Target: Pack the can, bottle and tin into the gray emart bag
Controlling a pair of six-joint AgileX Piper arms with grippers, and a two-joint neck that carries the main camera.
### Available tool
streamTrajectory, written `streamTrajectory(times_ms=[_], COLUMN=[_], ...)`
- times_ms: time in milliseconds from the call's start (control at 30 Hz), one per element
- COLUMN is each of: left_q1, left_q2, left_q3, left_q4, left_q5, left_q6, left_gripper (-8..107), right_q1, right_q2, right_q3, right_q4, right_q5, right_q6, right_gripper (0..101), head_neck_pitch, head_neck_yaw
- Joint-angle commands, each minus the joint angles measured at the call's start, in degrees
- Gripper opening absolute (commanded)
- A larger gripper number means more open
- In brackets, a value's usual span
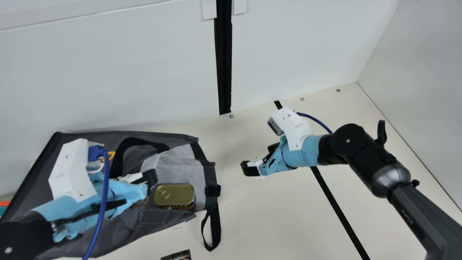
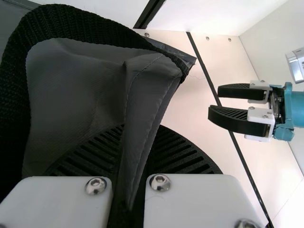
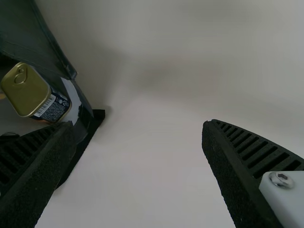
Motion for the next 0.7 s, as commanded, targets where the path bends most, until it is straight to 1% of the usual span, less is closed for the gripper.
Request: streamTrajectory(times_ms=[0, 667], left_q1=[0.00, 0.00], left_q2=[0.00, 0.00], left_q3=[0.00, 0.00], left_q4=[0.00, 0.00], left_q5=[0.00, 0.00], left_q6=[0.00, 0.00], left_gripper=[10, 10], right_q1=[0.30, 4.60], right_q2=[0.52, 5.98], right_q3=[0.03, 0.55], right_q4=[1.06, 8.18], right_q5=[0.11, -0.53], right_q6=[-0.82, -7.60], right_gripper=[91, 91], head_neck_pitch=[-1.30, -1.30], head_neck_yaw=[-0.05, -0.05])
